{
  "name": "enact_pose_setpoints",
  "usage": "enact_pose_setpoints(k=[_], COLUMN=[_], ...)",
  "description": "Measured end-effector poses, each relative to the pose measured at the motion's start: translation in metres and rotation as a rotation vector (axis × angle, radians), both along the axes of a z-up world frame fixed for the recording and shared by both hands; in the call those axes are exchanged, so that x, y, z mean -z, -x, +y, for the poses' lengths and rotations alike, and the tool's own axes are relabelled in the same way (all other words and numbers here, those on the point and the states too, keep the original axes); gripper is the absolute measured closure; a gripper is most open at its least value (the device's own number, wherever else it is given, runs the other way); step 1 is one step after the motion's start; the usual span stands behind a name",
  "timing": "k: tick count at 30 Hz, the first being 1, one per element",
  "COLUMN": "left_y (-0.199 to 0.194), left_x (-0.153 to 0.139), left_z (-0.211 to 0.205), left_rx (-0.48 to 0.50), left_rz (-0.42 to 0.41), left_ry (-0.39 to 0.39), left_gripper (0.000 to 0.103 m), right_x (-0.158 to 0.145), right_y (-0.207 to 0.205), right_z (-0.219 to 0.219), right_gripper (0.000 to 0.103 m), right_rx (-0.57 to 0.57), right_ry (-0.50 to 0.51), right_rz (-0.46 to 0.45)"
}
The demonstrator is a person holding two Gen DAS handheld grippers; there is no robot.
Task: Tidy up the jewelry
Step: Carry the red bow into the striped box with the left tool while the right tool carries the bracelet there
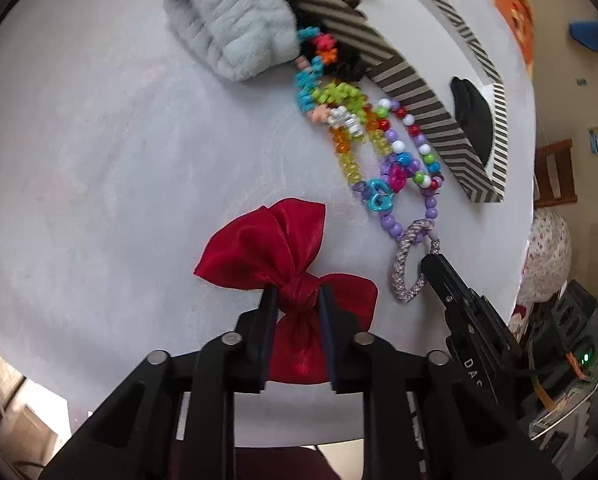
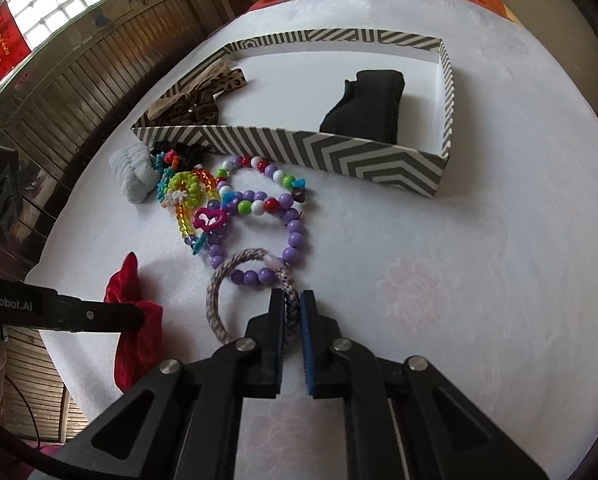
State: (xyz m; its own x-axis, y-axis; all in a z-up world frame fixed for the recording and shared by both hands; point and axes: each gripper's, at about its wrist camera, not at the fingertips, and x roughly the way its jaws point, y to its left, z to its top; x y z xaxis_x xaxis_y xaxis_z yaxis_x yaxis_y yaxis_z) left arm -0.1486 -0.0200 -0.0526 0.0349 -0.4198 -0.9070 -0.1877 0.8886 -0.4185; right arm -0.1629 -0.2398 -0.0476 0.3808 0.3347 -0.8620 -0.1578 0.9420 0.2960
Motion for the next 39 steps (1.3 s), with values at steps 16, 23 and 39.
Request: enact_pose_setpoints(k=[16, 23, 39], left_y=[-0.033, -0.069, -0.158], left_x=[-0.071, -0.09, -0.084], left_z=[0.01, -0.004, -0.049], left_rx=[0.078, 0.111, 0.174], left_rz=[-0.262, -0.349, -0.406], left_ry=[-0.064, -0.139, -0.287], left_gripper=[0.103, 0.103, 0.103], right_x=[-0.062, -0.076, -0.071], right_y=[-0.009, -0.034, -0.141], right_z=[-0.003, -0.011, -0.025], right_gripper=[0.096, 0.096, 0.096], right_rx=[0.011, 0.039, 0.034], right_ry=[0.003, 0.007, 0.044], right_rz=[-0.115, -0.131, -0.114])
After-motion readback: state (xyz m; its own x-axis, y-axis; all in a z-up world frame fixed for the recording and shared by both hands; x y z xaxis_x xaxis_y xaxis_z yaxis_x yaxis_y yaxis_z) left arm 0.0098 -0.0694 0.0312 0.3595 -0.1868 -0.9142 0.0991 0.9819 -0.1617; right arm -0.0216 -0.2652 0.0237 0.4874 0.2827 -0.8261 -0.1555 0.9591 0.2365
